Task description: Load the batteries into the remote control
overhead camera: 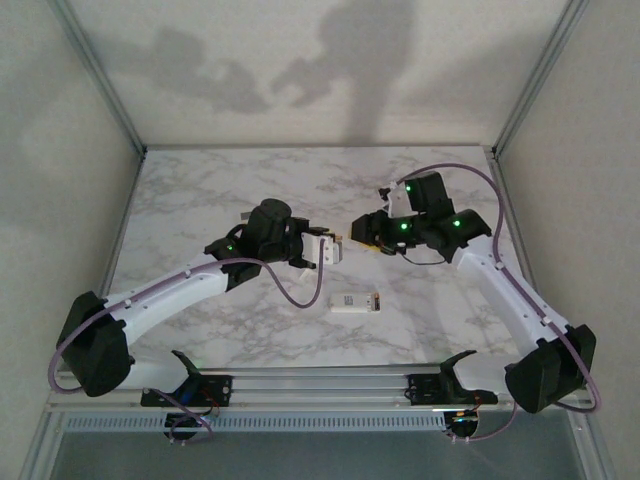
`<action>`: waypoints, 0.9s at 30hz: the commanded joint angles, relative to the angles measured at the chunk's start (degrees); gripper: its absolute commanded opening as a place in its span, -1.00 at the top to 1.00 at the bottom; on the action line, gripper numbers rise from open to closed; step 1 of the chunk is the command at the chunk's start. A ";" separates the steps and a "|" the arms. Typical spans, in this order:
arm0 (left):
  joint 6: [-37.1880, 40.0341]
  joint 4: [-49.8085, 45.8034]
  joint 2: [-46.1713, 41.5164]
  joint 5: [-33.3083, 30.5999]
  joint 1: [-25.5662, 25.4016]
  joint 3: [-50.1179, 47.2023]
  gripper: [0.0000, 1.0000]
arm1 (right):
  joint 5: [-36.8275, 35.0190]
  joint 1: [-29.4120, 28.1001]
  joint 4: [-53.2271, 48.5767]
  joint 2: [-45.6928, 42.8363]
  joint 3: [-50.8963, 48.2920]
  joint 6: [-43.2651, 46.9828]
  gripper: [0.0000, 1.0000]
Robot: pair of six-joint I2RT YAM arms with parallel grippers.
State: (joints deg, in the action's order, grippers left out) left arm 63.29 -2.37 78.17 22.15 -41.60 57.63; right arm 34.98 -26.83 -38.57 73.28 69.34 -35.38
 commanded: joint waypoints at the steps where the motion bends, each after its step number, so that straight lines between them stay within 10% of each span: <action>1: 0.99 0.76 0.05 3.70 -0.76 1.29 1.00 | 2.38 -0.83 2.20 2.38 0.94 -0.76 0.12; 17: 0.08 0.89 1.31 4.66 -0.91 3.15 1.00 | 4.99 -2.24 7.02 4.86 -0.87 -3.61 0.68; 27: -0.71 0.92 2.15 4.66 -0.93 4.60 1.00 | 5.88 -2.20 7.45 4.60 -2.02 -3.70 0.53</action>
State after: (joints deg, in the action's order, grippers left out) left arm 63.20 -3.70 79.75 25.10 -41.93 59.53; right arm 37.45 -28.32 -32.25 78.15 67.96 -38.83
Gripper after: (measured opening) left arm 0.057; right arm 0.226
